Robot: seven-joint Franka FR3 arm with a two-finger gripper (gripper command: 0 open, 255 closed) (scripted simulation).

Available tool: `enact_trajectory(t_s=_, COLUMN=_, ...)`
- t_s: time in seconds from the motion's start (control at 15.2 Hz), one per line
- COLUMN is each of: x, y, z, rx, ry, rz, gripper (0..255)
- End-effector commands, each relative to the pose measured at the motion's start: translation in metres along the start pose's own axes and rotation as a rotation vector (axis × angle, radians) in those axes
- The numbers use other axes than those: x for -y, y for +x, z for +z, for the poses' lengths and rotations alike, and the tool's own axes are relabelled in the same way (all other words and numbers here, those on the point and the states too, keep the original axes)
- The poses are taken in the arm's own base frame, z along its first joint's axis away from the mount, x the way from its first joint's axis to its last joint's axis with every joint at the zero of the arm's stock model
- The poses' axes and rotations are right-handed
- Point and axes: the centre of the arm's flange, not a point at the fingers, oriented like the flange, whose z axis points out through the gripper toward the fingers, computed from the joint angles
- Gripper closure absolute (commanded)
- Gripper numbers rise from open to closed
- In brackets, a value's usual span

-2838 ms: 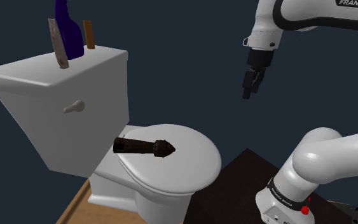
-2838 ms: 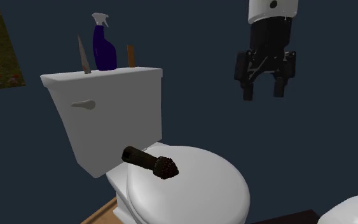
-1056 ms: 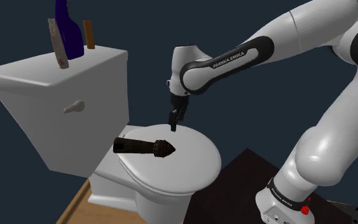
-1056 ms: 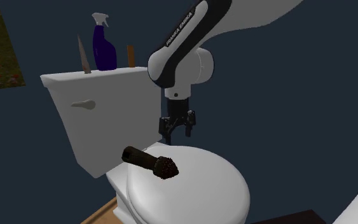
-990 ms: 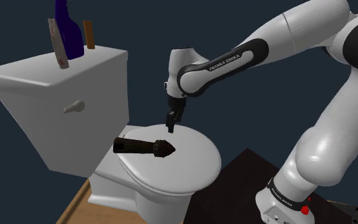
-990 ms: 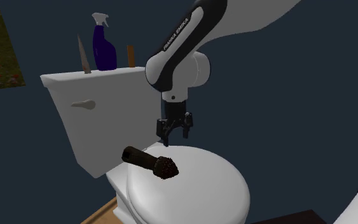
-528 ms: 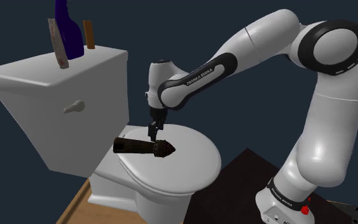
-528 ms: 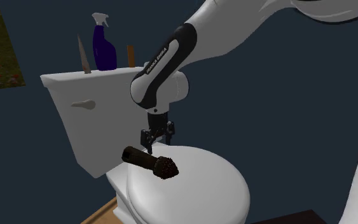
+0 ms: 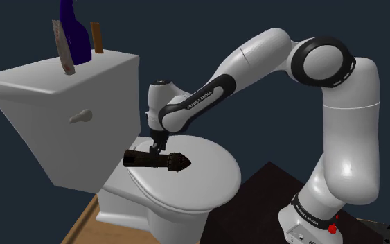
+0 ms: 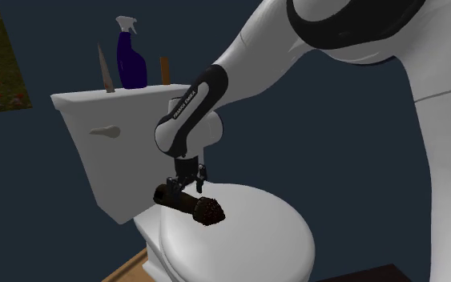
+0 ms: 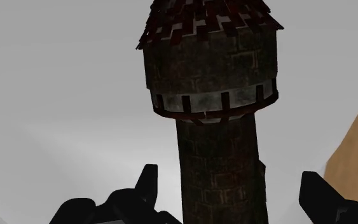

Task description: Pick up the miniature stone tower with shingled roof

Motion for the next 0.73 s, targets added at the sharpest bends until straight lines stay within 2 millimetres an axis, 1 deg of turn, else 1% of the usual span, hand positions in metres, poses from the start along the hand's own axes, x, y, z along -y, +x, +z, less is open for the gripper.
enact_trajectory(t_s=0.0, x=0.000, y=0.001, z=0.011, rx=-0.001, ry=0.000, rz=-0.001, gripper=0)
enact_trajectory(t_s=0.2, x=0.000, y=0.001, z=0.024, rx=-0.001, ry=0.000, rz=-0.001, gripper=0)
enact_trajectory(t_s=0.33, x=0.000, y=0.002, z=0.024, rx=-0.001, ry=0.000, rz=-0.001, gripper=0)
enact_trajectory(t_s=0.4, x=0.000, y=0.002, z=0.024, rx=-0.001, ry=0.000, rz=-0.001, gripper=255)
enact_trajectory(t_s=0.66, x=0.000, y=0.002, z=0.024, rx=-0.001, ry=0.000, rz=-0.001, gripper=255)
